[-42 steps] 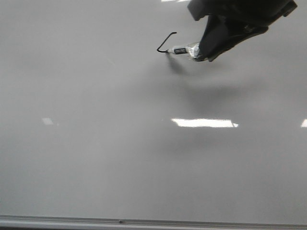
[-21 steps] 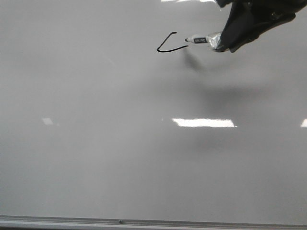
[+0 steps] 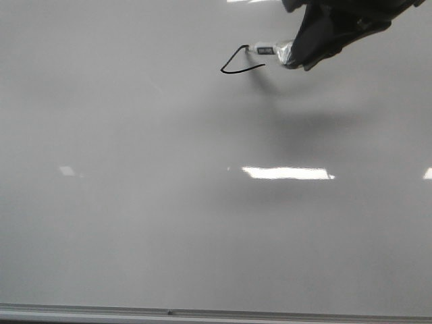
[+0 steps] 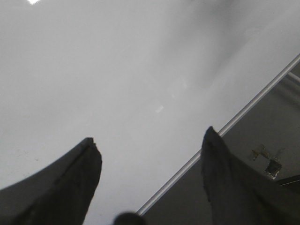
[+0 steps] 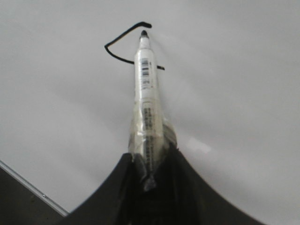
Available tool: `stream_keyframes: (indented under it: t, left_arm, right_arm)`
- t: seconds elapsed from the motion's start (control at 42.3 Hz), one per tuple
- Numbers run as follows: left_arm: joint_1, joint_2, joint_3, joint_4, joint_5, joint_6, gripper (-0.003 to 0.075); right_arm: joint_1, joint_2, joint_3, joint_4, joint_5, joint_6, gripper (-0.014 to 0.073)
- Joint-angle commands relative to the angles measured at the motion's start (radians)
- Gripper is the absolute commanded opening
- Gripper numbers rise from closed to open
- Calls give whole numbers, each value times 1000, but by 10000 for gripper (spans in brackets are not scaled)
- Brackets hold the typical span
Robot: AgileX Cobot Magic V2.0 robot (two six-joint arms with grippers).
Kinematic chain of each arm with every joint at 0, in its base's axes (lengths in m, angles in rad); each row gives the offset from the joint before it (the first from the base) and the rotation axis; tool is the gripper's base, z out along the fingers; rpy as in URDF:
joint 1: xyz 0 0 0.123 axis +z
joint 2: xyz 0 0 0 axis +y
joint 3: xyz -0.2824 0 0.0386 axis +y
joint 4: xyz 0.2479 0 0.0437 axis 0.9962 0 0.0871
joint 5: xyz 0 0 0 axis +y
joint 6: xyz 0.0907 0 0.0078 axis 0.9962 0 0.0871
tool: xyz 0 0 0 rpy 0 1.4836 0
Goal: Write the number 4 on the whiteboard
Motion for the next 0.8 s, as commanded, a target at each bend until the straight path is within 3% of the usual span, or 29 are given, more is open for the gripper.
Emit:
stream_keyframes:
  t: [0.0,0.236,0.59,0.779]
  left_arm:
    - [5,-9,-27,-24,-58,-9,438]
    - [5,-9,-27,-24,-58,-9,438]
    - [5,-9,-27,-24,-59,-9,439]
    - [-15,-9,-27,-87,-43,47,439]
  right_arm:
    - [-4,0,-33,-11,-23,-4,-50]
    - [8,49,-30,-11,154,-45,-50]
    - [17,-51,-31,19,150,-63,-50]
    - [91,-184,-31,60,290,-211,-50]
